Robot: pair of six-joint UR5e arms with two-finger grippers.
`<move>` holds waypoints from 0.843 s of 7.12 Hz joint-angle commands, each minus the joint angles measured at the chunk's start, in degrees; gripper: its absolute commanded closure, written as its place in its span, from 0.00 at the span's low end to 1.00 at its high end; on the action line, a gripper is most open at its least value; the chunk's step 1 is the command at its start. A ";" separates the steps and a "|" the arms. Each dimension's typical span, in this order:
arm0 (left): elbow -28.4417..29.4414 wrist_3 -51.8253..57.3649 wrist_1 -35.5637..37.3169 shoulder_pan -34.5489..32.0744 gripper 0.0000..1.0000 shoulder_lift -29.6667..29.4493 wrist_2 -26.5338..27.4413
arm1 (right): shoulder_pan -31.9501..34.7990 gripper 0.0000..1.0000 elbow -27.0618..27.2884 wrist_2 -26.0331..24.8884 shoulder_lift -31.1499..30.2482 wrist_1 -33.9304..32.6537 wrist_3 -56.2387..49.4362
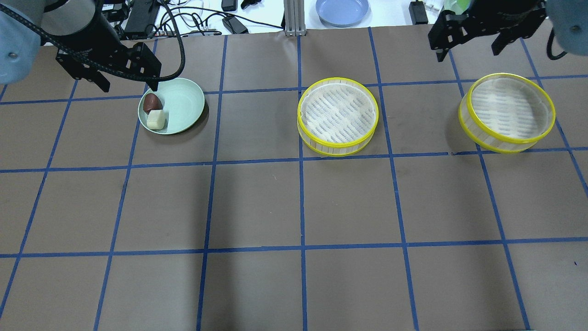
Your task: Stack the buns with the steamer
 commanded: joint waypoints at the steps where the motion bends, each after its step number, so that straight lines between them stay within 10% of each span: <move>1: -1.28 0.01 0.05 3.24 0.00 -0.04 -0.23 | -8.73 0.00 0.04 -0.29 1.51 -0.15 -4.41; 4: -3.29 0.45 0.22 8.18 0.00 -2.22 -0.32 | -19.46 0.00 -0.83 0.24 9.32 -1.64 -17.91; 6: -9.34 7.42 17.52 9.77 0.00 -8.27 -0.33 | -22.29 0.00 -1.62 0.33 16.25 -9.27 -24.09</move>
